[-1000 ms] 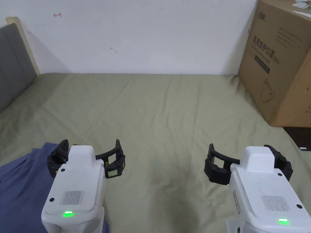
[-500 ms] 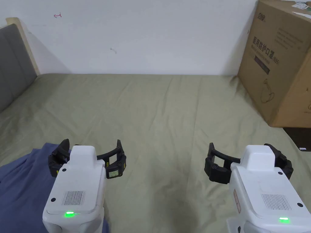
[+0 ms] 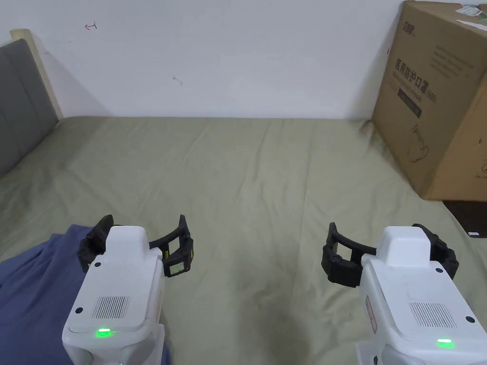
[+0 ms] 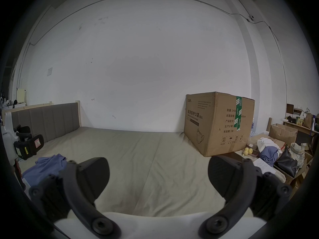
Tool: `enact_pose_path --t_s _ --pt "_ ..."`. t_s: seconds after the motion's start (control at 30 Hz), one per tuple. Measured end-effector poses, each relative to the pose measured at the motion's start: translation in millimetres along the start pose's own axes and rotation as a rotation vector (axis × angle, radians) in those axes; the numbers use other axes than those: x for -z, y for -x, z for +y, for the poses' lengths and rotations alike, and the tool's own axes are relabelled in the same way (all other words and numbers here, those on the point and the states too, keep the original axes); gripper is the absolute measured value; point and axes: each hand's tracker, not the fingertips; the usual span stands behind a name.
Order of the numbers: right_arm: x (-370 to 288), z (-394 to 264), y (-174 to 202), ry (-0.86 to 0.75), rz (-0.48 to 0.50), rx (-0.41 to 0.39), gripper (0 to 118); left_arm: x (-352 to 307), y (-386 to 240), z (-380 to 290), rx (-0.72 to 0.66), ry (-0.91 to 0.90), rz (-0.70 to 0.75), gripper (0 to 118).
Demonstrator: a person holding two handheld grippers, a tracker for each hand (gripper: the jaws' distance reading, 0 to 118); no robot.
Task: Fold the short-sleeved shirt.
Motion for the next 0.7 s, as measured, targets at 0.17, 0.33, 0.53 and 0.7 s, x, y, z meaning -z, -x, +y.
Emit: enact_pose_path --t_s 0.17,0.33,0.53,0.7 --pt "0 1 0 0.002 -0.001 0.004 17 3 -4 1 -0.023 0.019 -0.007 8" --pt "6 1 -2 0.014 0.009 0.012 0 3 -4 2 -0.035 0.019 -0.024 0" --pt "18 7 13 -0.002 0.083 0.012 0 0 22 3 -0.047 0.025 0.042 0" --pt "35 16 59 -0.03 0.223 0.004 0 -17 76 3 -0.024 0.033 0.176 0"
